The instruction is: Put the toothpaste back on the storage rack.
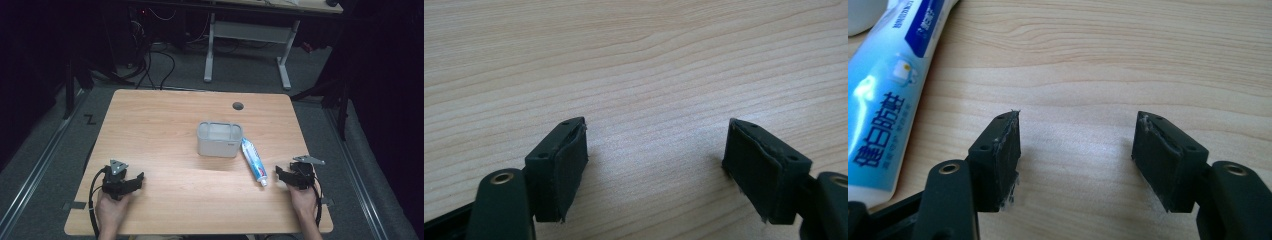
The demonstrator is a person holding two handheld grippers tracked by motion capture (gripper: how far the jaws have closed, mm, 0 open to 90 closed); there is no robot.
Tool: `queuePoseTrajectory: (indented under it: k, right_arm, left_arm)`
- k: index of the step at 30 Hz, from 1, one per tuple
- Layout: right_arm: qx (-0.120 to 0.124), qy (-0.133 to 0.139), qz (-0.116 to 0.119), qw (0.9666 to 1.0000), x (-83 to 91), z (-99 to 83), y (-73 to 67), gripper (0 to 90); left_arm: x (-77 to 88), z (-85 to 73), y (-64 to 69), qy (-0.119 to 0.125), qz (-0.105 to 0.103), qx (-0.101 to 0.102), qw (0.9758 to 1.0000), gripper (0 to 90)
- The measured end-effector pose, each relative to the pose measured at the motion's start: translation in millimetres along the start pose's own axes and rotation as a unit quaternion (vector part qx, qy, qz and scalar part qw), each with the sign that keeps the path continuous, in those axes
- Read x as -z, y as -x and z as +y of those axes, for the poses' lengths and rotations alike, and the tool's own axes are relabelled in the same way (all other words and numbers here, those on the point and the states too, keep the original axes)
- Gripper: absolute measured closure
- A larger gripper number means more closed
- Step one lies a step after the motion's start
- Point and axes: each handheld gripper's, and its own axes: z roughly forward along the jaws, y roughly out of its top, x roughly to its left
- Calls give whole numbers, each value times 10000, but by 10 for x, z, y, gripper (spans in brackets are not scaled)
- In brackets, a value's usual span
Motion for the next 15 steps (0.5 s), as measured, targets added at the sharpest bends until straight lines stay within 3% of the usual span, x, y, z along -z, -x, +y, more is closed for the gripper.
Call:
queuePoseTrajectory:
  k: [8, 15]
  right_arm:
    - [151, 310, 87, 9994, 121, -49, -41, 370]
    - [58, 315, 225, 9992, 162, -80, -65, 375]
  left_arm:
    - [0, 0, 0, 1, 5, -2, 10000, 260]
    - [0, 0, 0, -2, 0, -1, 10000, 259]
